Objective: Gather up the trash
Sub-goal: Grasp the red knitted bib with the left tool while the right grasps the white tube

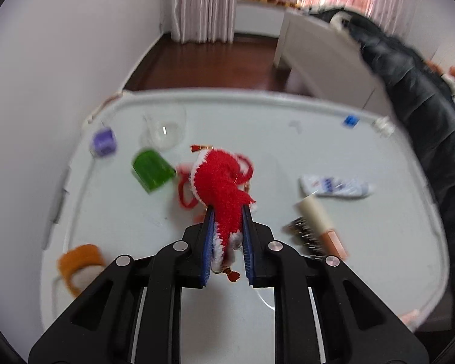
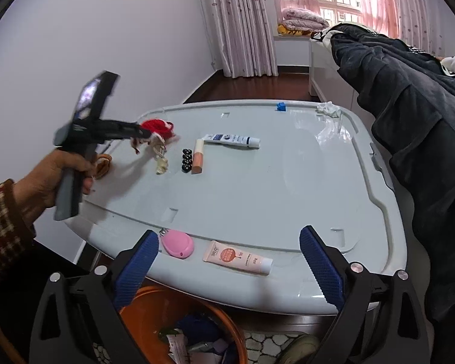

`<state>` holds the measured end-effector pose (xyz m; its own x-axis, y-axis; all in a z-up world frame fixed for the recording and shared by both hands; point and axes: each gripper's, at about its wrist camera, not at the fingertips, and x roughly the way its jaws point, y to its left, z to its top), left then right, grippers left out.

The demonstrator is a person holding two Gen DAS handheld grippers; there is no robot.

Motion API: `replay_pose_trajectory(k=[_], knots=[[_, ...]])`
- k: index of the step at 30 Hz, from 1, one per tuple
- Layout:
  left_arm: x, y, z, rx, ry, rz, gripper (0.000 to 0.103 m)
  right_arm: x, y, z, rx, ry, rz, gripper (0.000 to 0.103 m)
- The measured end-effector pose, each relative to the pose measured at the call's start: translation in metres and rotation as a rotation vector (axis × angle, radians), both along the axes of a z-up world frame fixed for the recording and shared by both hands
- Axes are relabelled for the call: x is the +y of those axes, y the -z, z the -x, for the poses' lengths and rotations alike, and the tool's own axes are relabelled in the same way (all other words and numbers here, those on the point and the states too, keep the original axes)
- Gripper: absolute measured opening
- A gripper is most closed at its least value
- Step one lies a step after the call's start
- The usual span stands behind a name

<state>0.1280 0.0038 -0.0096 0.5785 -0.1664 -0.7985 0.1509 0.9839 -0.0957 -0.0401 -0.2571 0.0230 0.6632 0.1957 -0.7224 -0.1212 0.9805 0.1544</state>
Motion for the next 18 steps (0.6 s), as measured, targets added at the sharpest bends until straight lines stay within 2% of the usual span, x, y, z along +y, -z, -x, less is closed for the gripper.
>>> replay_pose_trajectory(k=[3, 5, 8, 10, 12, 14, 16, 18], knots=[[0.009, -0.039, 0.020, -0.084, 0.013, 0.021, 0.016, -0.002, -0.001, -0.002, 0.005, -0.003, -0.032, 0.092], [0.011, -0.055, 0.032, -0.120, 0.027, 0.015, 0.016, 0.000, -0.002, -0.007, 0.015, -0.012, -0.034, 0.092], [0.009, -0.066, 0.051, -0.167, 0.045, 0.000, 0.016, 0.010, -0.010, -0.023, 0.016, -0.063, 0.016, 0.092], [0.004, -0.063, 0.060, -0.190, 0.060, 0.007, 0.017, 0.022, -0.015, -0.048, -0.038, -0.133, 0.129, 0.093], [-0.003, -0.060, 0.065, -0.197, 0.082, 0.007, 0.017, 0.030, -0.007, -0.080, -0.071, -0.205, 0.226, 0.093], [-0.012, -0.054, 0.066, -0.184, 0.124, 0.021, 0.017, 0.035, 0.008, -0.114, -0.075, -0.257, 0.308, 0.092], [-0.018, -0.049, 0.071, -0.174, 0.151, 0.019, 0.017, 0.039, 0.028, -0.153, -0.057, -0.320, 0.372, 0.085], [-0.024, -0.043, 0.070, -0.153, 0.178, 0.020, 0.017, 0.045, 0.048, -0.189, -0.019, -0.367, 0.412, 0.083]])
